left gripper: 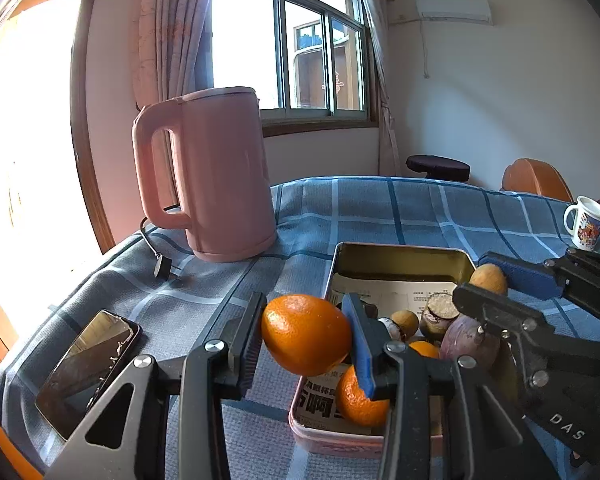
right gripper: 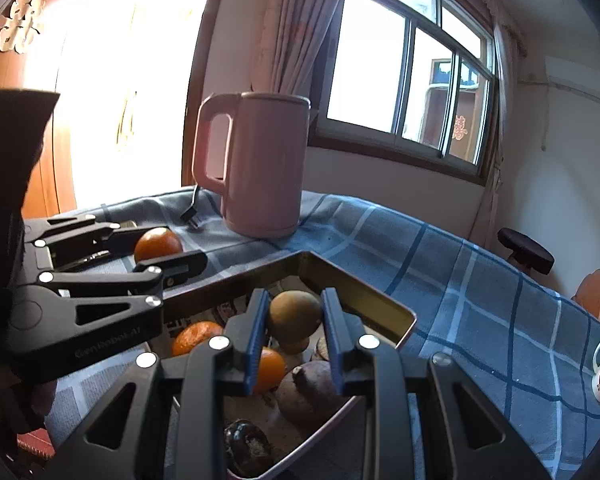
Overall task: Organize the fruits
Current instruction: 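Lower both fruits into the tin and open both tools to release them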
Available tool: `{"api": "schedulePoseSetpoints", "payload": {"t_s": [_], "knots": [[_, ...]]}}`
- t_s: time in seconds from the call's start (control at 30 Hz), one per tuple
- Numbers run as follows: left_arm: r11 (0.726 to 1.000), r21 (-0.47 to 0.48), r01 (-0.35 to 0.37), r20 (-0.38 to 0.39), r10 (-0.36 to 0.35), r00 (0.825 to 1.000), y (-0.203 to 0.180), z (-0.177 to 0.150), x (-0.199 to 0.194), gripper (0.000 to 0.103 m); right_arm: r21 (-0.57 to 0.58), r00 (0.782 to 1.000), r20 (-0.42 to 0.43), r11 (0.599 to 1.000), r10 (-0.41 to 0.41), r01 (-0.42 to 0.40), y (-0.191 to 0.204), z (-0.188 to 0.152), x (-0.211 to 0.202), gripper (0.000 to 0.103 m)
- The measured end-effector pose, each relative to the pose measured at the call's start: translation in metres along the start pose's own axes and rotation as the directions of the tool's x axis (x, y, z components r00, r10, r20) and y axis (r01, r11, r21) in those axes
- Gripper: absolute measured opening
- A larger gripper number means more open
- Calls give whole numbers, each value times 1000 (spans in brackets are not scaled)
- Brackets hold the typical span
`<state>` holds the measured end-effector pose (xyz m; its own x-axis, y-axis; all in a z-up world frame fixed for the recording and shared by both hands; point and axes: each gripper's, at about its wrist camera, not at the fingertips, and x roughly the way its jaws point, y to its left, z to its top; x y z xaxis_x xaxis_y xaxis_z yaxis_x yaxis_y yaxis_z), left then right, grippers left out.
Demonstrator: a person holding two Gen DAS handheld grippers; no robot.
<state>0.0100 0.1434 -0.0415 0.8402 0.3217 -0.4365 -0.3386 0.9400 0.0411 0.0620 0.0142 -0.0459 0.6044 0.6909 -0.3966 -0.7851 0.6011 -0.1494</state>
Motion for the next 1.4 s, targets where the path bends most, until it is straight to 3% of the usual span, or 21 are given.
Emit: {"api": "schedulePoseSetpoints", "payload": {"t_s": [0.5,0.8,0.93,1.03,1.17,1.23,1.4], "knots": [[999,47,25,-64,-22,998,-12,-6,13,41,42,989,-138,998,53,-47,-2,-13,24,30],[999,41,36,-109,-31,994,-12,-7,22,42,50,982,-178,997,58,-50,-3,-15,30,31],[999,43,34,-115,-29,993,-12,-8,23,43,50,980,-184,996,79,-71,-1,-15,31,42],[999,28,23,-118,-20,993,-10,-7,23,55,51,981,-181,997,71,-63,-1,-16,29,45],[1000,24,9,-105,-6,995,-8,-6,19,72,79,987,-157,997,39,-27,-9,-15,23,65],[1000,13,13,-85,-12,996,-7,-4,13,78,99,990,-139,995,31,-17,-14,-14,18,69],[1000,20,22,-64,-21,998,-10,0,6,80,124,995,-96,992,-17,29,-24,-10,0,80]]}}
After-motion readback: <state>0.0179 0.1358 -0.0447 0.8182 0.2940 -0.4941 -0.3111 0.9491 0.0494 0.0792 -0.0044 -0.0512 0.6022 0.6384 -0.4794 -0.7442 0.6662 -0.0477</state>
